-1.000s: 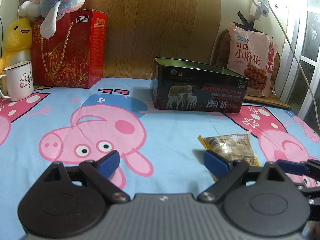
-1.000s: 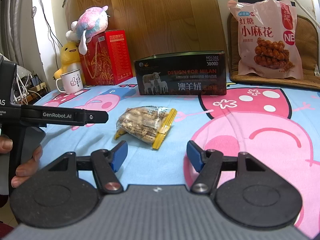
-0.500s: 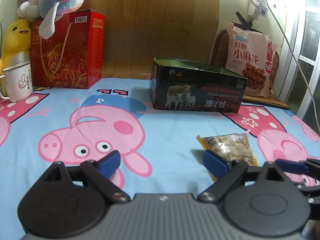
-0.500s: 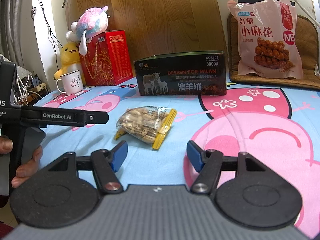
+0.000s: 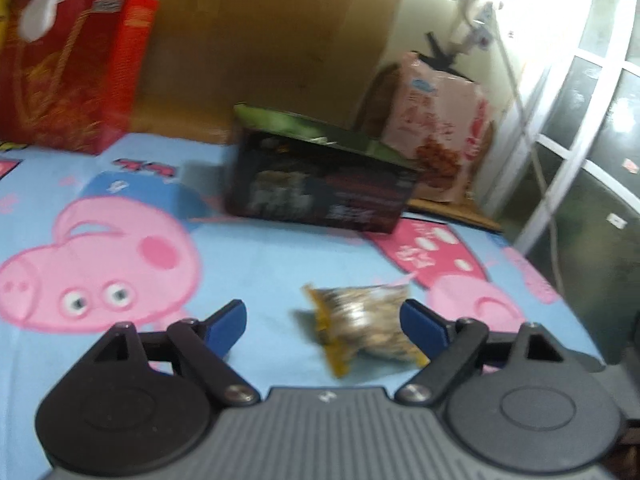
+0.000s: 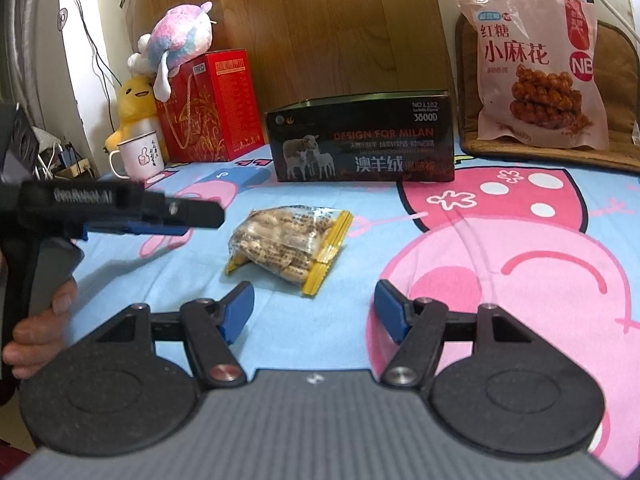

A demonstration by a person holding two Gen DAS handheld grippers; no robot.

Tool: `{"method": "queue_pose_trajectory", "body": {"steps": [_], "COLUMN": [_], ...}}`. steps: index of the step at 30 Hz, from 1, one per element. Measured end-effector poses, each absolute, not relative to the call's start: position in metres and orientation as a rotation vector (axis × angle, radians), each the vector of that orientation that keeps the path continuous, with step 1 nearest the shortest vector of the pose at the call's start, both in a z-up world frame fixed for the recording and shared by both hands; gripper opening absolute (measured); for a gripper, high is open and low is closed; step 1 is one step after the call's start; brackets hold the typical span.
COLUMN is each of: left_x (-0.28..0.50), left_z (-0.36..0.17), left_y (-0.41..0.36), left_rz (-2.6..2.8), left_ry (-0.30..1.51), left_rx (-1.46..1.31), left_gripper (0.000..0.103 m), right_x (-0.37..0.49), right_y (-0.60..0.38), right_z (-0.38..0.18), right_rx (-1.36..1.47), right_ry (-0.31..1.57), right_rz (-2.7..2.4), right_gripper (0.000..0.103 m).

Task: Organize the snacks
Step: 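Close the left tool on the clear nut packet with yellow ends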

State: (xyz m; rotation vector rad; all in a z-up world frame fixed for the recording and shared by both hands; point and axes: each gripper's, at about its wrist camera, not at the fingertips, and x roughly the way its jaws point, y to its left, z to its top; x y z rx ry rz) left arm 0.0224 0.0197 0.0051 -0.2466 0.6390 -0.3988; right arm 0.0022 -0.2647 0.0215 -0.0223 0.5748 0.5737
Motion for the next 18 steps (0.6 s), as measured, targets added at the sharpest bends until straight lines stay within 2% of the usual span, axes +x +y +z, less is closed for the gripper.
{"method": "queue_pose_trajectory", "body": {"steps": [3, 5, 7, 11, 12, 13, 14, 16, 18], "left_x": [0.031, 0.037, 0.044, 0.049, 0.05, 0.05, 0.05, 0.05, 0.049], "left_z": [0.008, 0.004, -0.003, -0.015, -0.018, -0.019, -0.019, -0.02, -0.02], "left_y": [0.006, 0.001, -0.002, 0.0, 0.002, 0.003, 0.004, 0.008, 0.011], "left_rz": [-0.439, -0.446, -0.458, -0.478, -0.49, -0.497, -0.502, -0.511, -0.525], "left_ry": [0.659, 0.693, 0.727, 0.728, 0.724, 0.717, 0.716, 0.714, 0.71], "left_rx": [-0.239, -0.256, -0.276, -0.324, -0.338, -0.35, -0.364, -0.391, -0.412], "left_gripper": [0.09, 0.085, 0.06, 0.046, 0.044, 0.043, 0.043, 0.04, 0.039], "right_x": [0.007, 0.013, 0.02, 0.035, 0.036, 0.036, 0.035, 0.031, 0.029], "right_y": [-0.259, -0.252, -0.246, -0.239, -0.237, -0.234, -0.232, -0.231, -0.231], "right_z": [0.023, 0.024, 0.022, 0.021, 0.021, 0.021, 0.021, 0.022, 0.022], "right_rx": [-0.07, -0.133, -0.173, -0.174, -0.177, -0.187, -0.201, -0.21, -0.201], "right_ry": [0.584, 0.583, 0.58, 0.595, 0.594, 0.59, 0.584, 0.575, 0.574], "right_rz": [0.585, 0.59, 0.605, 0.634, 0.645, 0.646, 0.644, 0.653, 0.646], "right_gripper": [0.07, 0.073, 0.074, 0.074, 0.071, 0.063, 0.06, 0.047, 0.044]}}
